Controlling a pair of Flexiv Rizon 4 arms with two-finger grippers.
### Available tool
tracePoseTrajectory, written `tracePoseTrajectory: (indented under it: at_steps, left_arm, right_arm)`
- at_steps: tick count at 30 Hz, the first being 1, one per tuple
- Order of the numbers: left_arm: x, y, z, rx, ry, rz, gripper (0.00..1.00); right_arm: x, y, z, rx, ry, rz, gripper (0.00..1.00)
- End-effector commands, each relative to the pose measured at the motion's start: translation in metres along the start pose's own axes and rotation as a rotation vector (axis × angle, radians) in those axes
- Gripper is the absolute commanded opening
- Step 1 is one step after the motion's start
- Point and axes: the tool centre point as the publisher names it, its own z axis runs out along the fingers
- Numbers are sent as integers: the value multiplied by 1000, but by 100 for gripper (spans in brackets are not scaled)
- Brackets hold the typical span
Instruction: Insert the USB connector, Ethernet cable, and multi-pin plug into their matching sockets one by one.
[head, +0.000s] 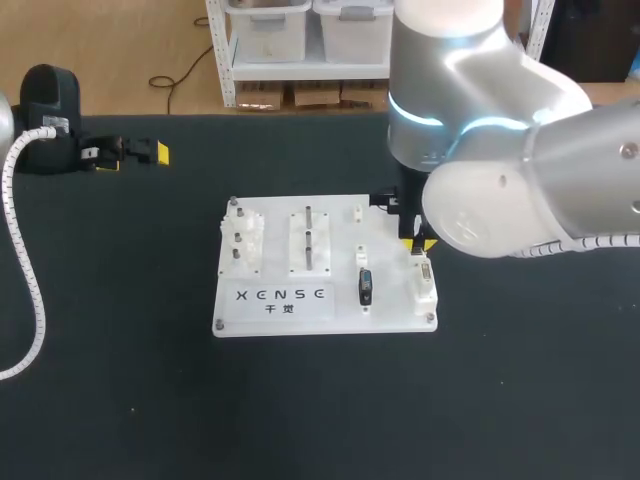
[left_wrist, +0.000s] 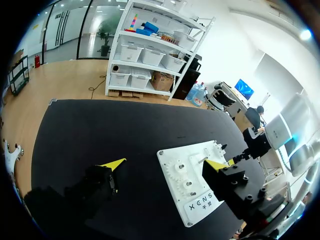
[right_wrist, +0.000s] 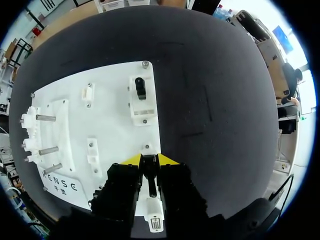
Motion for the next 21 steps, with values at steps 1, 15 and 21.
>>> tracePoseTrajectory:
  at_steps: [1, 15, 21]
  left_arm:
    - [0, 0, 0, 0, 0, 0, 100]
    - [0, 0, 0, 0, 0, 0, 100]
    - [0, 0, 0, 0, 0, 0, 100]
  right_arm:
    - [-2, -3, 10, 4, 9, -1, 0]
    - [5, 16, -36, -15, -101, -59, 100]
    - [18, 33, -50, -35, -123, -117, 100]
